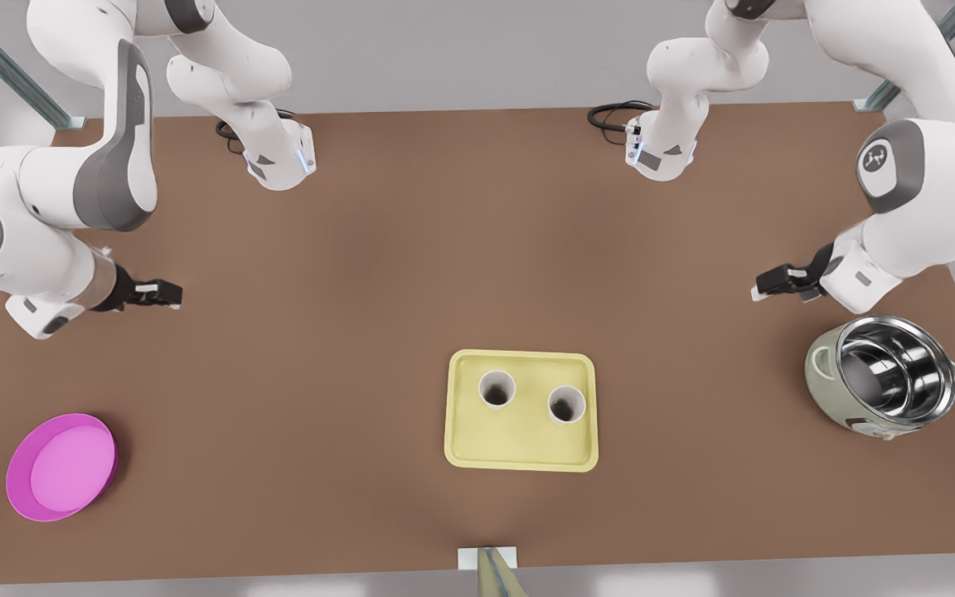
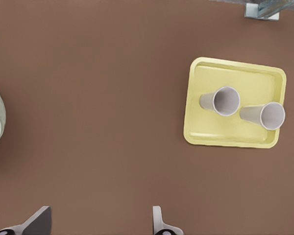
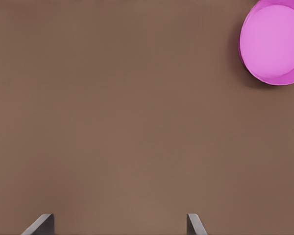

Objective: Use the left arm to pick up the white IKEA cup from the tray and place it on the middle-left position; use the right arm to pick up the white IKEA cup from the tray and place it on the middle-right position

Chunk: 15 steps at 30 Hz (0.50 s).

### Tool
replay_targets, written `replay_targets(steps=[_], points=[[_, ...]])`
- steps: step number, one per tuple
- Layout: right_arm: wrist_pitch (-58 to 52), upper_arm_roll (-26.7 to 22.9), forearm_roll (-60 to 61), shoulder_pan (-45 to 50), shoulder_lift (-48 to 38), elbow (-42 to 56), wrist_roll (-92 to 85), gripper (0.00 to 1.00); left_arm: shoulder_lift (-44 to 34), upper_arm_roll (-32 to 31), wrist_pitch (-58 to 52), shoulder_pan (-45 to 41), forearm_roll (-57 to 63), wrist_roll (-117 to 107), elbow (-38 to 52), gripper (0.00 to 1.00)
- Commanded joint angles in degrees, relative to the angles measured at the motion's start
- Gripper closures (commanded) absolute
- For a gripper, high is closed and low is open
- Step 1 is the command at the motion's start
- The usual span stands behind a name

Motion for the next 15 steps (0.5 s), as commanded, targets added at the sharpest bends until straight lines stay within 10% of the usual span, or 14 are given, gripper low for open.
replay_targets(steps=[1,8,15], points=[[5.00,-0.10,0.04,0.01,-0.06,0.04,-3.34,0.00,0.05,0.01,7.55,-0.44,0.21,-4.90,-0.09,0.00],[9.13,0.43,3.65,0.45,1.61,0.04,-3.78,0.00,12.44,0.01,12.21,-22.06,6.27,-21.42,2.10,0.00],[18.19,1.92,3.38,12.04,10.57,0.21,10.72,0.00,31.16,1.41,26.44,-22.24,6.19,-20.63,13.88,0.00]])
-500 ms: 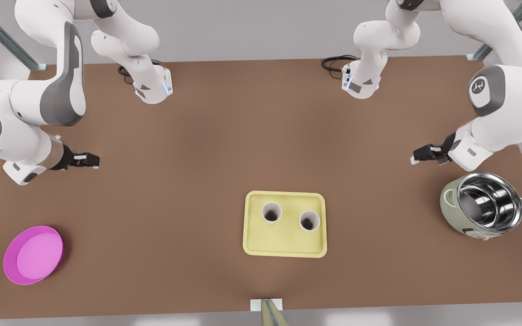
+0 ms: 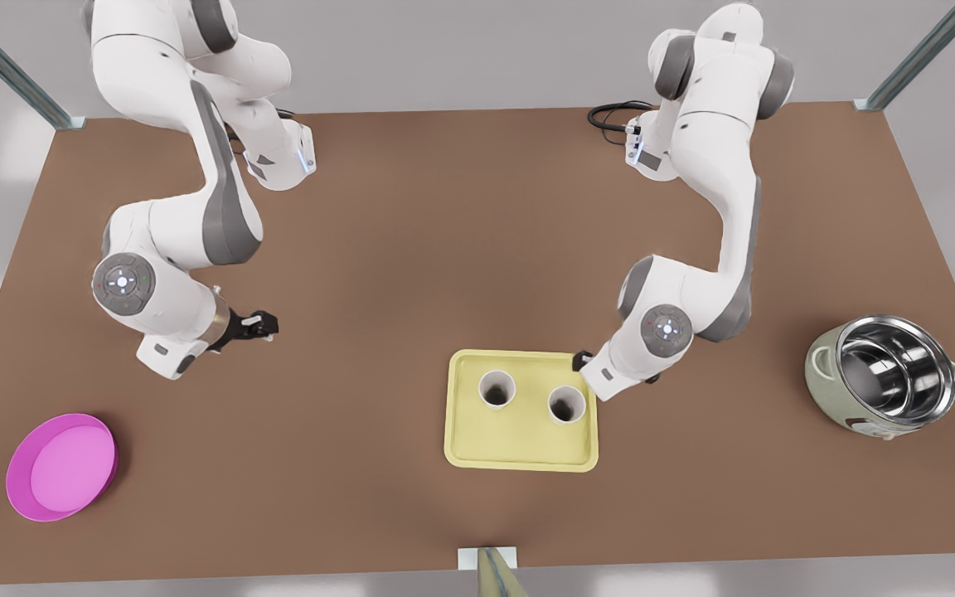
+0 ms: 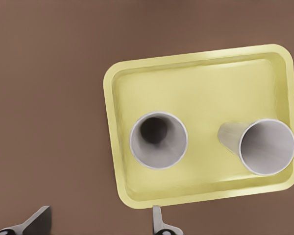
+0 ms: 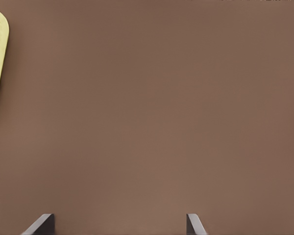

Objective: Use the left arm to pick up the white IKEA cup from the tray and place it on the middle-left position; use the right arm to pick up the white IKEA cup from the tray and place it on the middle-right position

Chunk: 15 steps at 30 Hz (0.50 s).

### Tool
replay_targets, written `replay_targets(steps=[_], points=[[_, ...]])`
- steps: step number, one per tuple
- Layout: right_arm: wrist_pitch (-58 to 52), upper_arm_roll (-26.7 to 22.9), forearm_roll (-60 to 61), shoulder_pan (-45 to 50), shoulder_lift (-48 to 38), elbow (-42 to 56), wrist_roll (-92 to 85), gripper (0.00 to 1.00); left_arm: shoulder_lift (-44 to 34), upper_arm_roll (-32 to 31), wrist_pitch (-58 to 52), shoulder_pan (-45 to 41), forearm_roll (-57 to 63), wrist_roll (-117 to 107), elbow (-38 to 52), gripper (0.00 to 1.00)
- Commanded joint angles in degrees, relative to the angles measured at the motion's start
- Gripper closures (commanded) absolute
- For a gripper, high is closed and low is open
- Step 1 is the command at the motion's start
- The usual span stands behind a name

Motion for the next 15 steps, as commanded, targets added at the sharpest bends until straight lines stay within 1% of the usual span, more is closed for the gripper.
replay_targets(steps=[1,3,4,5,6,8,9,10,12,14,15], points=[[7.48,0.02,0.18,3.94,3.82,0.51,11.24,0.00,3.17,0.37,10.99,0.17,0.27,-9.33,1.18,0.00],[10.64,0.02,0.09,8.86,7.16,1.39,23.81,0.00,5.45,0.37,13.71,0.35,0.36,-8.98,1.18,0.00],[13.37,0.02,0.00,12.03,8.39,1.39,24.78,0.00,6.25,0.29,14.24,0.35,0.27,-9.07,1.18,0.00],[17.41,0.02,0.18,13.52,11.03,1.48,31.10,0.00,6.77,0.20,14.42,0.17,0.27,-9.16,1.09,0.00],[18.11,0.02,0.27,15.55,13.05,2.61,33.83,0.00,7.21,0.02,14.42,0.00,0.18,-9.42,0.83,0.00],[18.20,0.55,0.27,18.62,20.69,12.37,44.64,0.00,7.39,-0.07,14.42,-0.09,0.10,-9.16,0.21,0.00],[18.29,0.64,0.36,18.71,22.72,14.57,45.35,0.00,7.65,-0.15,14.42,-0.09,-0.08,-9.16,0.13,0.00],[21.98,2.83,0.36,18.62,24.12,15.01,49.12,0.00,8.27,-0.24,14.94,-0.36,-0.17,-9.33,0.13,0.00],[26.99,4.94,0.36,18.62,25.62,15.01,51.50,0.00,9.23,-0.24,16.18,-0.71,0.01,-9.25,-0.58,0.00],[29.01,5.82,0.36,18.54,26.76,15.71,51.76,0.00,10.29,-0.24,16.35,-0.80,0.10,-9.33,-0.58,0.00],[29.36,6.61,0.44,18.36,28.43,17.82,52.38,0.00,10.64,-0.24,17.23,-0.80,0.10,-9.42,-0.58,0.00]])
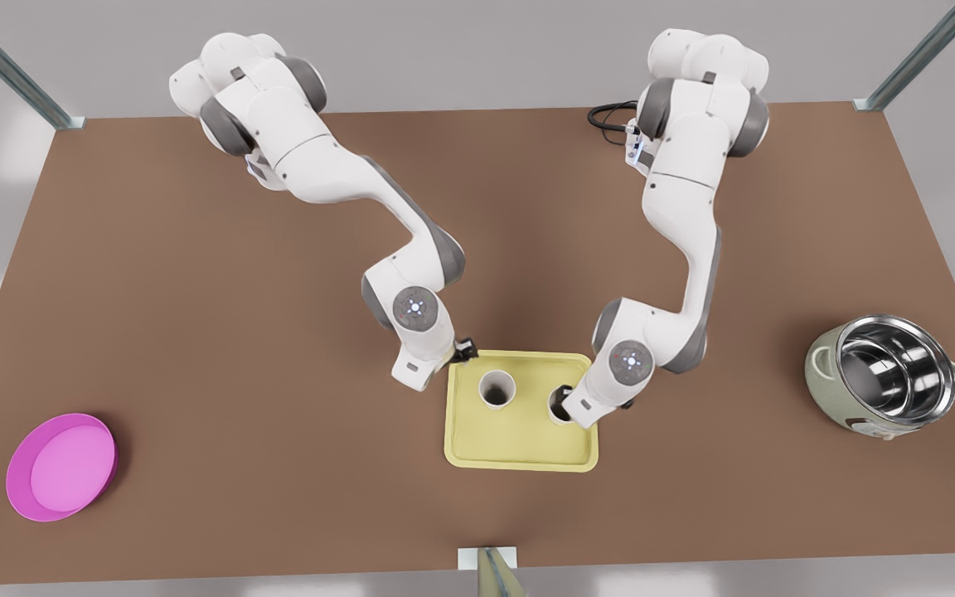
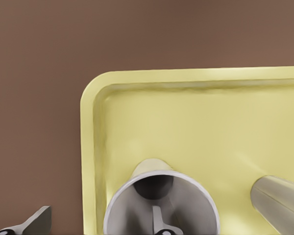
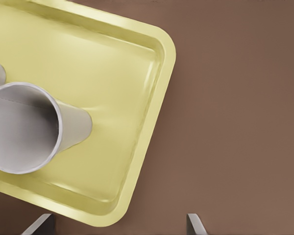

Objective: Use the left arm to pick up the white IKEA cup from the tray and place it on the middle-left position; use the right arm to pick up the white IKEA cup from the tray and place it on the middle-right position

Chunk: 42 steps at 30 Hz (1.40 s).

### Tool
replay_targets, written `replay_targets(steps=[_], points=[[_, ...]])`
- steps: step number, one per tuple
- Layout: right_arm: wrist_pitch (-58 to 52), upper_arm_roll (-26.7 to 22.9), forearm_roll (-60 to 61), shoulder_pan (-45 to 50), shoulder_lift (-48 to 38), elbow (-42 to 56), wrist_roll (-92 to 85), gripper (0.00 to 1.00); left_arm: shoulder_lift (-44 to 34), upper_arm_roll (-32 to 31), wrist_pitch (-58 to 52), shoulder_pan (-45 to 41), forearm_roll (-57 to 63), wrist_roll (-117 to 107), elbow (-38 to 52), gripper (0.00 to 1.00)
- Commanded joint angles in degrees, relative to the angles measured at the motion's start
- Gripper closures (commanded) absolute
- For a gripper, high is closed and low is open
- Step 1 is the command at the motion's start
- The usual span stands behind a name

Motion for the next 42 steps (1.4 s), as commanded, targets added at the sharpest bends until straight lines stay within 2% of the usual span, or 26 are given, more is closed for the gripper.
replay_targets(steps=[1,4,6,9,12,14,16,20,21,22,23,25,28,29,30,31,32,36,38,39,40,42], points=[[7.25,1.20,0.13,-0.10,1.46,1.81,29.78,0.00,0.21,0.00,2.79,-0.02,0.03,-4.45,0.01,0.05],[9.27,2.35,0.04,-0.19,3.83,4.98,29.61,0.00,0.21,-0.09,2.70,-0.11,-0.59,-4.63,0.10,0.66],[11.37,2.79,0.04,-0.19,6.47,8.58,29.78,0.00,0.21,-0.09,2.70,-0.20,-2.61,-4.63,0.10,0.80],[14.01,3.40,0.13,-0.28,8.41,9.29,30.05,0.00,-0.14,-0.09,2.62,-0.20,-2.61,-4.54,0.10,0.94],[15.42,3.75,0.04,-0.10,9.20,9.29,30.05,0.00,-0.23,-0.09,2.35,-0.20,-2.70,-4.54,0.10,1.00],[14.89,3.93,-0.13,-0.10,9.28,8.76,29.87,0.00,-1.55,0.09,1.04,0.24,-3.31,-4.28,0.10,1.00],[14.72,3.93,-0.13,-0.10,9.81,8.14,29.43,0.00,-4.27,0.26,-8.63,5.33,-3.58,2.83,1.51,1.00],[14.63,4.02,0.13,-0.02,9.72,6.47,29.52,0.00,-5.50,2.02,-13.56,12.02,-2.44,20.23,1.59,1.00],[14.63,4.02,0.13,-0.02,9.72,5.68,29.61,0.05,-5.15,4.74,-12.94,12.28,-2.61,25.24,1.51,1.00],[14.63,4.10,0.04,0.07,9.72,4.98,29.70,0.17,-4.63,5.10,-11.10,14.21,-2.87,27.53,1.51,1.00],[14.63,4.10,0.04,0.07,9.72,4.89,29.61,0.17,-3.84,5.01,-9.08,15.09,-3.40,27.80,1.59,1.00],[14.63,4.10,-0.22,0.33,9.72,4.37,29.96,0.36,-1.82,4.92,-5.74,15.18,-6.21,27.45,1.59,1.00],[14.45,4.02,-0.57,1.30,9.72,4.36,30.05,0.72,-0.14,4.66,-2.40,15.36,-10.68,27.45,1.59,1.00],[14.19,3.93,-1.98,1.57,9.72,4.36,30.14,0.79,0.47,4.57,-1.52,15.27,-11.84,27.54,1.59,1.00],[14.19,3.93,-1.98,1.57,9.72,4.36,30.22,0.79,0.56,4.66,-1.43,15.36,-11.75,27.89,1.59,1.00],[14.19,3.84,-1.98,1.48,9.72,4.36,30.22,0.79,0.56,4.66,-1.43,15.36,-11.49,28.94,1.59,0.25],[14.19,3.84,-1.98,1.39,9.64,4.36,30.22,0.79,0.56,4.83,-1.51,15.44,-11.40,30.44,1.59,0.00],[14.19,3.40,-1.98,0.69,8.49,4.45,30.22,0.78,0.21,5.10,-1.78,15.27,-10.52,30.44,1.59,0.00],[14.10,3.40,-1.89,-1.77,4.02,1.03,29.35,0.78,-2.16,5.98,-3.62,15.18,-9.03,30.35,1.59,0.00],[14.10,3.75,-1.37,-3.88,-0.11,-3.89,25.04,0.78,-6.02,6.68,-10.82,15.18,-4.11,30.44,1.68,0.00],[14.10,4.19,-1.28,-5.90,-4.86,-10.57,21.53,0.78,-14.46,6.94,-18.99,15.18,0.20,30.35,1.68,0.00],[14.10,4.63,-1.19,-8.54,-10.40,-17.96,17.48,0.78,-28.17,7.03,-33.50,15.27,-0.06,29.56,1.68,0.00]])
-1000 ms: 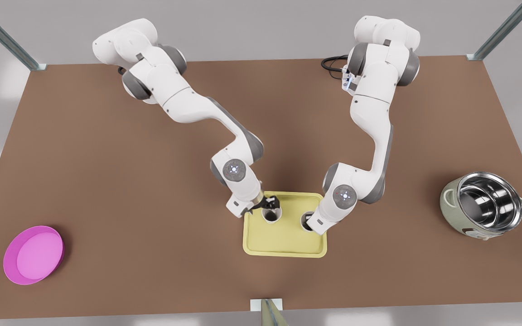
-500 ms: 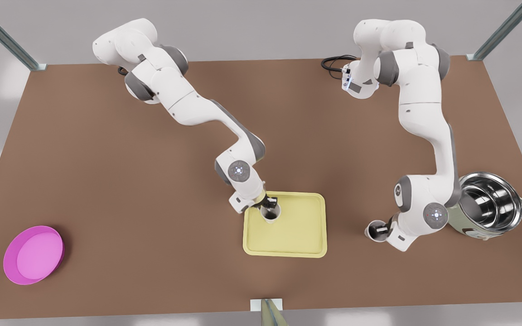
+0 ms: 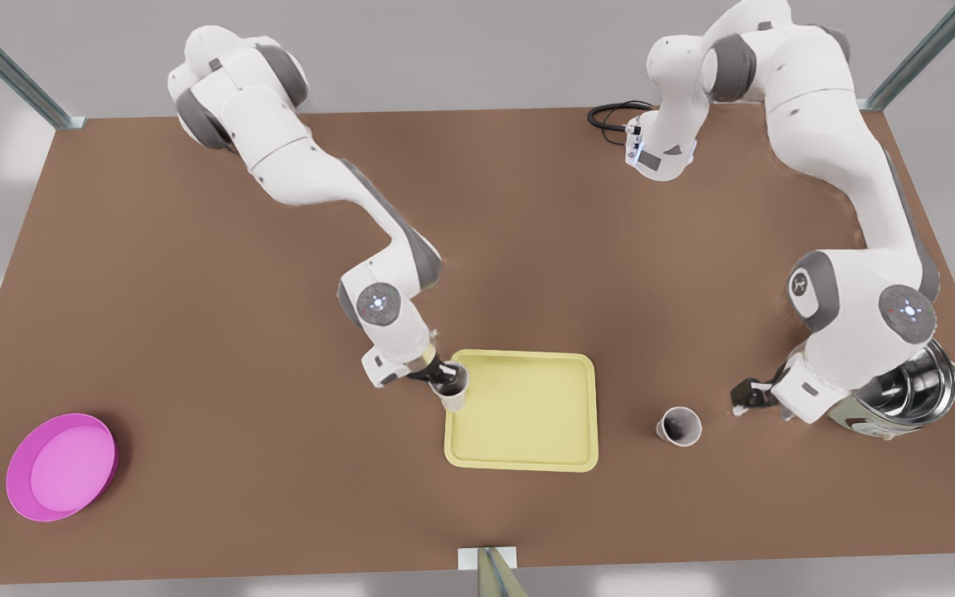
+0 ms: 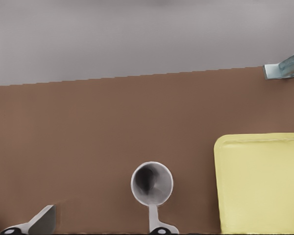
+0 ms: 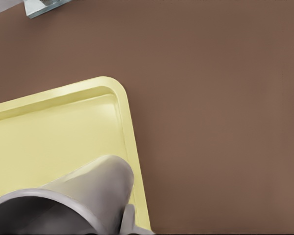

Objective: Use the left arm to pick up the white IKEA cup from the tray and place it on the middle-left position; use the right arm to pick up the white IKEA cup from the tray and place it on the middle-right position

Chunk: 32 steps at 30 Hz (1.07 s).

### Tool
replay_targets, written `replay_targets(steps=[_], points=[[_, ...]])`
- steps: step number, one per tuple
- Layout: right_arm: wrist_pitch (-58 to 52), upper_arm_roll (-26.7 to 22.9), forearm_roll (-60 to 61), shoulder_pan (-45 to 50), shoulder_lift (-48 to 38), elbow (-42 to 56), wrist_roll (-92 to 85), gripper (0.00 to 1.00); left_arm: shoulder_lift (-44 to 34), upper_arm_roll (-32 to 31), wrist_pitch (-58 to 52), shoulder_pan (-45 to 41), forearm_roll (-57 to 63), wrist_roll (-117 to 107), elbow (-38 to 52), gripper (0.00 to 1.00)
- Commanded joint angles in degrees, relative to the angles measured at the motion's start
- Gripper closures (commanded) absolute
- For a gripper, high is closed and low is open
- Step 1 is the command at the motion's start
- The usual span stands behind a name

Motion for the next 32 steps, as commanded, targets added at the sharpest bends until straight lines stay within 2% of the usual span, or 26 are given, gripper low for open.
replay_targets(steps=[1,2,5,7,9,10,13,15,21,22,27,28,30,32], points=[[-0.43,0.17,0.08,-1.96,-2.97,-4.08,-8.93,0.78,-9.75,0.16,-23.92,0.13,4.69,4.91,-1.73,0.00],[-4.56,0.17,0.08,-3.10,-3.76,-4.17,-9.90,0.78,-18.45,0.52,-16.64,0.30,4.25,4.65,-16.32,0.00],[-6.32,0.26,4.12,-7.06,-3.23,-6.98,-20.45,0.78,-15.92,0.78,-15.66,0.66,3.98,2.54,-14.05,0.00],[-5.70,0.35,4.12,-6.89,-1.65,-6.98,-20.71,0.78,-12.22,0.87,-14.43,1.62,-3.22,2.98,-11.76,0.00],[-5.70,0.35,4.12,-6.97,-0.51,-6.80,-20.53,0.49,-12.13,0.87,-14.43,1.53,-3.14,2.10,-10.36,0.00],[-5.70,0.35,4.12,-6.89,-0.51,-6.63,-20.18,0.01,-12.05,1.04,-14.61,2.41,-3.49,1.39,-10.80,0.00],[-5.70,0.35,4.12,-6.97,-0.51,-6.63,-20.36,0.00,-11.08,1.13,-8.19,6.37,-5.07,2.27,-9.92,0.00],[-5.88,0.26,4.12,-7.15,-0.68,-6.54,-20.62,0.00,-11.25,0.43,-11.44,5.75,-4.81,1.75,-10.36,0.00],[-7.37,0.17,4.03,-9.08,-3.49,-6.63,-21.94,0.00,-11.08,0.43,-11.00,4.87,-2.96,2.27,-9.92,0.00],[-9.56,0.17,4.03,-10.83,-6.30,-6.54,-24.83,0.00,-11.08,0.43,-11.00,4.35,-2.70,2.27,-9.92,0.00],[-33.82,0.00,3.24,-23.76,-29.41,-6.71,-44.52,0.00,-11.08,0.43,-11.00,3.38,-1.47,2.01,-9.92,0.00],[-38.57,0.52,-3.60,-22.80,-31.97,-6.80,-44.26,0.00,-11.08,0.43,-11.00,3.38,-1.55,2.01,-9.92,0.00],[-40.77,-0.88,-5.29,-26.66,-31.53,-6.28,-50.50,0.00,-11.08,0.43,-11.00,3.29,-1.55,2.01,-9.92,0.00],[-41.03,-3.87,-3.62,-26.57,-29.16,-4.34,-58.15,0.00,-11.17,0.34,-11.00,3.12,-1.55,1.75,-10.09,0.00]])
